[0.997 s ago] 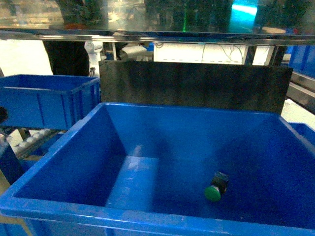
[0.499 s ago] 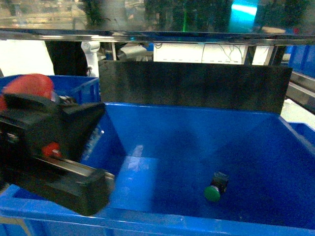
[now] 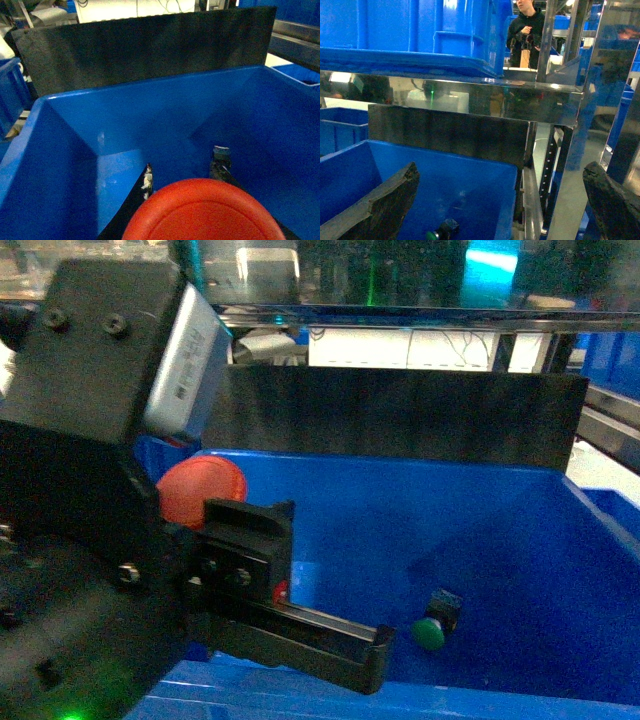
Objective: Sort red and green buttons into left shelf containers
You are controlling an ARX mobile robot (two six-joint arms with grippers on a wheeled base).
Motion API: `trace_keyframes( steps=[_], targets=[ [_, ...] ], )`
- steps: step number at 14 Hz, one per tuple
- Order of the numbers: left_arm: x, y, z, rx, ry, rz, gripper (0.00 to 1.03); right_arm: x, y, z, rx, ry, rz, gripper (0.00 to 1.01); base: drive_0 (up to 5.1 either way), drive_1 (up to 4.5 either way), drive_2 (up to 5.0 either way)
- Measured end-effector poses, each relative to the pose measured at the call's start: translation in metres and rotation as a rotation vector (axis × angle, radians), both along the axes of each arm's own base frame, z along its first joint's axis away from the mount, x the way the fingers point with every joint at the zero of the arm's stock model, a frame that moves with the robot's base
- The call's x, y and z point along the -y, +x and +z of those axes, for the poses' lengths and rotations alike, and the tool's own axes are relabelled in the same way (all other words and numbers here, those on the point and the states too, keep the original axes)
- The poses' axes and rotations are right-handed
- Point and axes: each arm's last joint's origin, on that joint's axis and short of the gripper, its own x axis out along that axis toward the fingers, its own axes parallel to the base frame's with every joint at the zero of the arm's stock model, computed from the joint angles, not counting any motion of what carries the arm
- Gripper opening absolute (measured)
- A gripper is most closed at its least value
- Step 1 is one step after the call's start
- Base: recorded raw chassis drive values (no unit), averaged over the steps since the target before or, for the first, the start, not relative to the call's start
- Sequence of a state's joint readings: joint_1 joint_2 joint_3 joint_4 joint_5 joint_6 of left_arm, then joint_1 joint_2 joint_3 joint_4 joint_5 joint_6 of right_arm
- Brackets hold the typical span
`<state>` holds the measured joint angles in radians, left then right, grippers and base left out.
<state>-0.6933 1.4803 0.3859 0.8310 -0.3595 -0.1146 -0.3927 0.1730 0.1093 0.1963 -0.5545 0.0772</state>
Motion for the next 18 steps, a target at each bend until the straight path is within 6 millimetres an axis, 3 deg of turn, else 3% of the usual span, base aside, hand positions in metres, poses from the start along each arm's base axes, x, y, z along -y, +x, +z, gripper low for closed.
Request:
trace_keyframes(
  steps=[4,8,13,17,18],
  targets=[
    [0.016,0.008,-0.024,-0.051,0.018,0.019,0.26,0.0,0.0,0.0,0.0,0.0,0.0,0.98,0.0,0.0,0.0],
    [0.018,0.012,-0.054,-0.114,0.038,0.065,0.26,0.0,0.0,0.0,0.0,0.0,0.0,0.98,0.0,0.0,0.0],
    [0.02,0.047,-0.067,-0.129,0.008,0.105,0.26,0.0,0.0,0.0,0.0,0.0,0.0,0.98,0.0,0.0,0.0],
    [0.01,0.069,-0.077,-0.15,0.005,0.137,0.26,0.0,0.0,0.0,0.0,0.0,0.0,0.98,0.0,0.0,0.0],
    [0.006,0.086,-0.084,-0.19,-0.01,0.138,0.26,0.0,0.0,0.0,0.0,0.0,0.0,0.98,0.0,0.0,0.0]
  ],
)
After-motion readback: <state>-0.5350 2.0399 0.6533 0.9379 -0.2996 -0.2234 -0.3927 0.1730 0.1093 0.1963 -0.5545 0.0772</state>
